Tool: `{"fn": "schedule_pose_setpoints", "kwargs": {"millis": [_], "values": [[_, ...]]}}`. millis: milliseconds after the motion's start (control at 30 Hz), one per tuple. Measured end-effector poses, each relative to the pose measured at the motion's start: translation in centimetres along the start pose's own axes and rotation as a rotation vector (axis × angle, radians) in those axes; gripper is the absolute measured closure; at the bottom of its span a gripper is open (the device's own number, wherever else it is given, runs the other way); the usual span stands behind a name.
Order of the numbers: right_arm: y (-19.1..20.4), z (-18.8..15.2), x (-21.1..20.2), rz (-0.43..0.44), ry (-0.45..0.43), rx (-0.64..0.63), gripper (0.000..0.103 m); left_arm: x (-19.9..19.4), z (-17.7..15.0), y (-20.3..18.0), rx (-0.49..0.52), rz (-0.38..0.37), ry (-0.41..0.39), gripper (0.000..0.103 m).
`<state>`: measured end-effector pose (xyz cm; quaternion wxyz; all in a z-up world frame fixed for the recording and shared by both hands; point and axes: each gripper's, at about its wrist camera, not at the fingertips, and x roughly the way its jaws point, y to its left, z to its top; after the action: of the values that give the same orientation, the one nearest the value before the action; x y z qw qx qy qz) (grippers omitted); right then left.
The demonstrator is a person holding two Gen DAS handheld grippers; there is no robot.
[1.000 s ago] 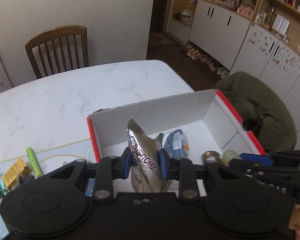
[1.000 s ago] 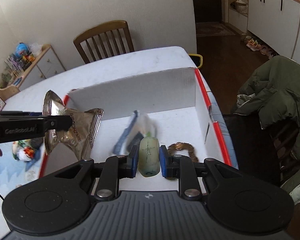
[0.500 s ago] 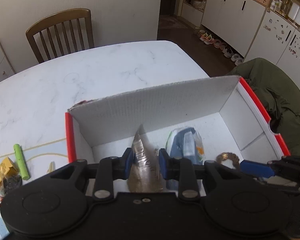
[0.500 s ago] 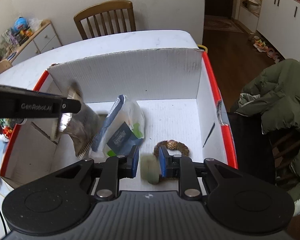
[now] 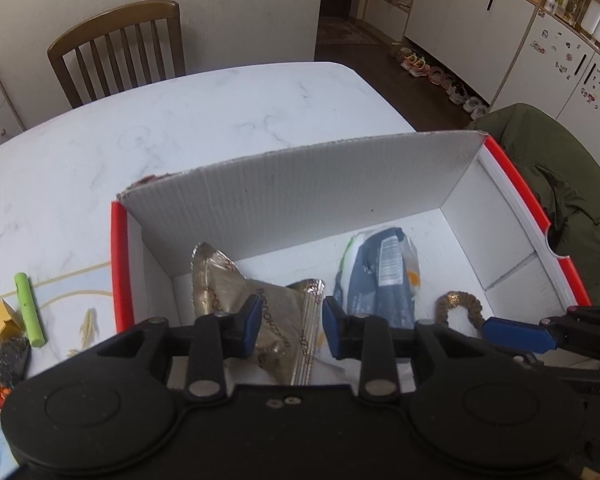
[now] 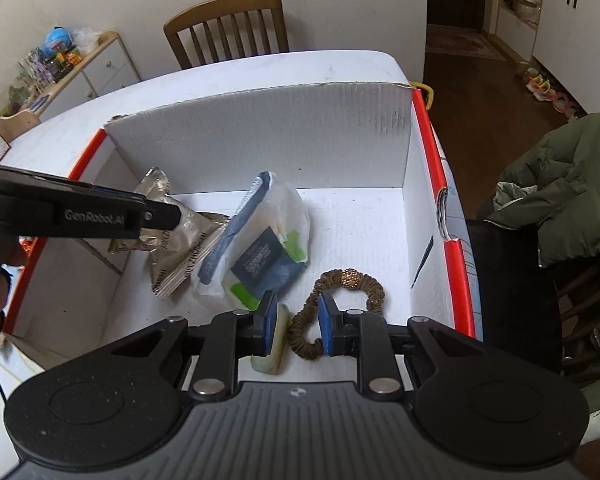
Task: Organize objects
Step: 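Carry the foil bag and soap into the red box and release both, then withdraw both tools from the box toward the remaining table items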
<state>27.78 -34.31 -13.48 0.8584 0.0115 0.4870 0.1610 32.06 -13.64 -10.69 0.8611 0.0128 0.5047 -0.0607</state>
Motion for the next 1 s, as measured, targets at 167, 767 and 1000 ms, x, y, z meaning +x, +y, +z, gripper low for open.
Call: {"fn": "schedule_pose_setpoints", "kwargs": {"millis": [167,767,1000], "values": [[0.3,-0.1,-0.5,0.018,0.002,0.012,0.081,-0.3,-0.4,-0.1,-0.005,-0.011,0.007,0.065],[2.6,-0.4,-5.3,0.041,-0.090,-0.024,0.076,-6.3,-2.3,0.3,-0.006,-0.065,-0.107,0.040],[4.3,-0.8,-7.5,0.052,-0.131,-0.047,0.073,-9.5,-3.8,1.2,0.015,-0.084,-0.159,0.036]]}}
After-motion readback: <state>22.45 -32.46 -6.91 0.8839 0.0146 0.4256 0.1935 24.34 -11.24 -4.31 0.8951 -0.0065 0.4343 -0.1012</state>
